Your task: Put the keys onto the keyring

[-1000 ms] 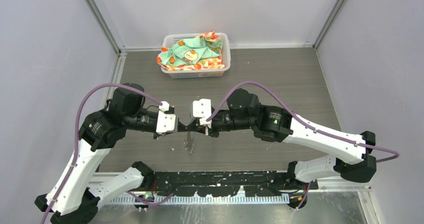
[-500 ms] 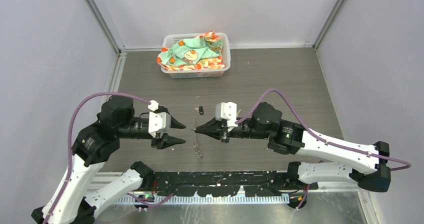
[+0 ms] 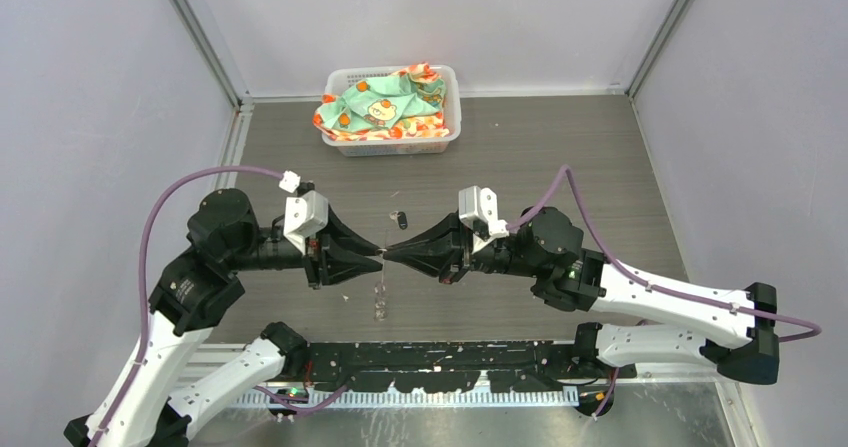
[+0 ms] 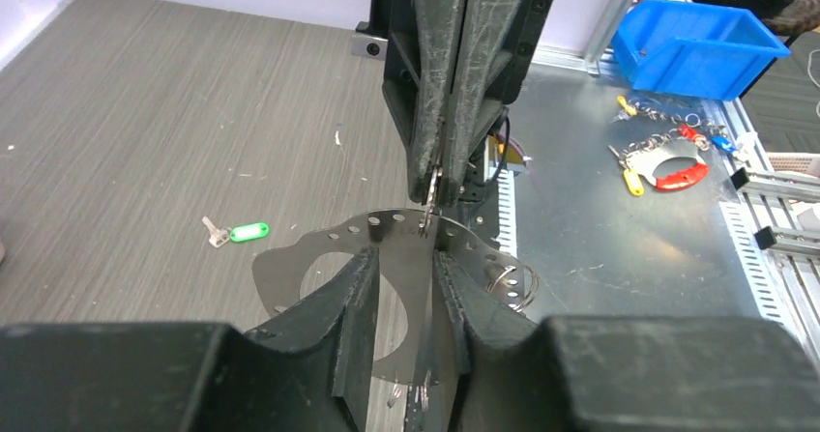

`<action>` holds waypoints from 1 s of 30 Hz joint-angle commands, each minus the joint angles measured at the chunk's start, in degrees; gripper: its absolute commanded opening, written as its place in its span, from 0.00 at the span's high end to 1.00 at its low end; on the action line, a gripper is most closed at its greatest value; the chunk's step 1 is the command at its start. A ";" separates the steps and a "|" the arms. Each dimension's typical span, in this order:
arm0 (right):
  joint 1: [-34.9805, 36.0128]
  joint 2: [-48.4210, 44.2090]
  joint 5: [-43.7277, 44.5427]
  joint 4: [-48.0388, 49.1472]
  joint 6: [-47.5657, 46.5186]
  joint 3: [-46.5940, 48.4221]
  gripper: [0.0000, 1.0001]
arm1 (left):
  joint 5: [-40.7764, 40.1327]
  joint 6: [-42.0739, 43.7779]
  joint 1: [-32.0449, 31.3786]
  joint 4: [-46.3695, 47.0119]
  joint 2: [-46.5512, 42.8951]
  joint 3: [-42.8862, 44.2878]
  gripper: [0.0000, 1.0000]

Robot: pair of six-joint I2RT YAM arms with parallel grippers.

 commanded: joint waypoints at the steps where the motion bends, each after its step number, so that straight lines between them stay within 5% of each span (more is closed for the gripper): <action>1: -0.09 0.11 -0.48 6.21 1.86 0.11 0.99 | 3.07 -3.68 -0.25 4.43 0.07 1.73 0.74; 18: -0.11 2.53 -3.41 1.64 0.17 3.05 0.99 | 6.20 2.47 -0.25 1.45 1.30 3.99 0.99; 30: -0.06 2.25 -5.31 -0.43 0.22 3.07 0.99 | 4.07 7.25 -0.22 -1.26 1.22 4.86 0.89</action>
